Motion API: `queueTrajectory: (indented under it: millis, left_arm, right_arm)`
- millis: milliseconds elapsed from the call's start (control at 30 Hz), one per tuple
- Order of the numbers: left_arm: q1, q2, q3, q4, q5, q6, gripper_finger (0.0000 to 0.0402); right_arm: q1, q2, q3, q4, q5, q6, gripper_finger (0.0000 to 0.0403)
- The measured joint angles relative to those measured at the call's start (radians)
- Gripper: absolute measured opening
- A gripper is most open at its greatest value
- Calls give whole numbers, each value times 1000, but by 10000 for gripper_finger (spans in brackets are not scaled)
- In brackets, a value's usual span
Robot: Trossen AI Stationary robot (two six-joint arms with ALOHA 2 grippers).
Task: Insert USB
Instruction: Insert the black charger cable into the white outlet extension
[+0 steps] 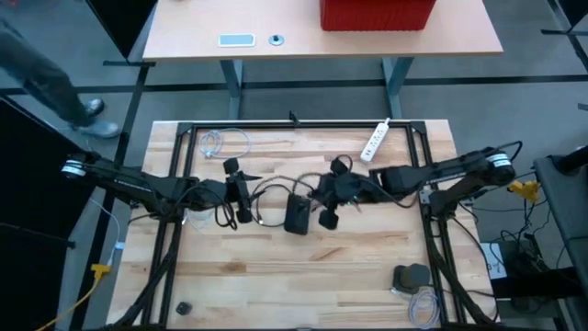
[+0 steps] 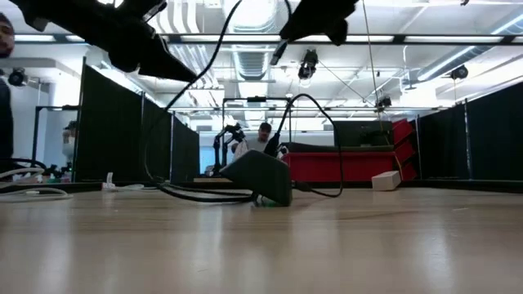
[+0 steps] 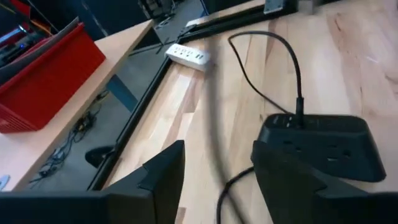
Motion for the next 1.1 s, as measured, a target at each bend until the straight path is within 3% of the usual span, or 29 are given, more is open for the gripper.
queueTrajectory:
  millis: [233, 300, 500, 533, 900, 1100]
  left_arm:
    - [-4, -8, 0, -16, -18, -90, 147]
    - [-9, -20, 0, -16, 88, -108, 141]
    - [-9, -68, 0, 5, 540, -183, 128]
    - [-9, -80, 0, 6, 573, -198, 126]
    - [-9, -132, -1, 6, 600, -145, 107]
    - [-9, -135, -1, 2, 603, -130, 108]
  right_arm:
    - [37, -11, -65, 25, 21, 52, 8]
    - [28, -22, -79, 25, 21, 65, 8]
    - [-41, -70, -93, 4, 29, 141, 8]
    - [-56, -75, -93, 1, 31, 153, 8]
    - [-309, -84, -93, -153, 36, 204, 8]
    - [-414, -85, -93, -213, 34, 134, 8]
